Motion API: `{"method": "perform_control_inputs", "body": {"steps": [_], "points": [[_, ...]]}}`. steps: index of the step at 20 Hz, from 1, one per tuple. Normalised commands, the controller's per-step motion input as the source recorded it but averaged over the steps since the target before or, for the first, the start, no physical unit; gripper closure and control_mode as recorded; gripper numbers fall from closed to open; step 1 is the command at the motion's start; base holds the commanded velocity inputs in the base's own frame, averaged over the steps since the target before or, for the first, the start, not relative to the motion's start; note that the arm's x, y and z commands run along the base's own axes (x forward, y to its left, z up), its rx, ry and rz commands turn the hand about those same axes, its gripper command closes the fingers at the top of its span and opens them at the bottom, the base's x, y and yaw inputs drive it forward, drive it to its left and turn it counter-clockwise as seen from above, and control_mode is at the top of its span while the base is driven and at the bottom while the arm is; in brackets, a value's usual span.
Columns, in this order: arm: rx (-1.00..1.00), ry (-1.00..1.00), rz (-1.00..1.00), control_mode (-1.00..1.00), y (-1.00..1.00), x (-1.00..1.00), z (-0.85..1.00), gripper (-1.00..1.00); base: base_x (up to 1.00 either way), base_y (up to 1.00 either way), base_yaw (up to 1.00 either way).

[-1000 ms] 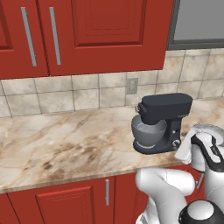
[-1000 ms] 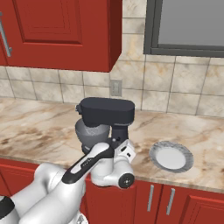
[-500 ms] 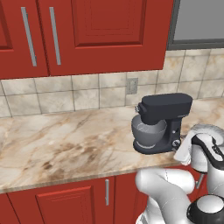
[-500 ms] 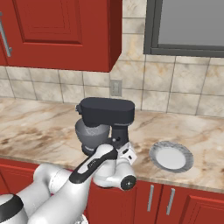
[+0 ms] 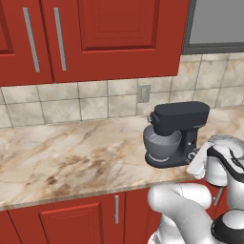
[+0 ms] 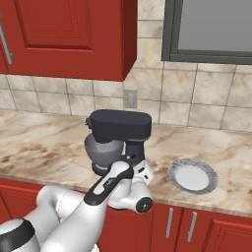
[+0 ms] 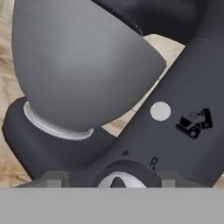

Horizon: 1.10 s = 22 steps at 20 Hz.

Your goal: Add butter and sugar cubes to the stand mixer bowl and then turn on the stand mixer to begin making frosting.

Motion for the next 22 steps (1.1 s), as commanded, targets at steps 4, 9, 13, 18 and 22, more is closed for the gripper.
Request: {"method": "perform_control_inputs", "body": {"steps": [4, 9, 13, 18, 22], "points": [[0.03, 0.00, -0.01, -1.00, 0.03, 0.29, 0.00, 1.00, 0.00, 0.00, 0.00], [0.02, 0.00, -0.02, -1.00, 0.00, 0.22, 0.00, 1.00, 0.00, 0.00, 0.00], [0.01, 0.00, -0.04, -1.00, 0.00, 0.11, 0.00, 1.00, 0.00, 0.00, 0.00], [0.08, 0.00, -0.09, -1.00, -0.10, 0.00, 0.00, 1.00, 0.00, 0.00, 0.00], [0.39, 0.02, -0.16, -1.00, -0.44, 0.00, 0.00, 1.00, 0.00, 0.00, 0.00]]}}
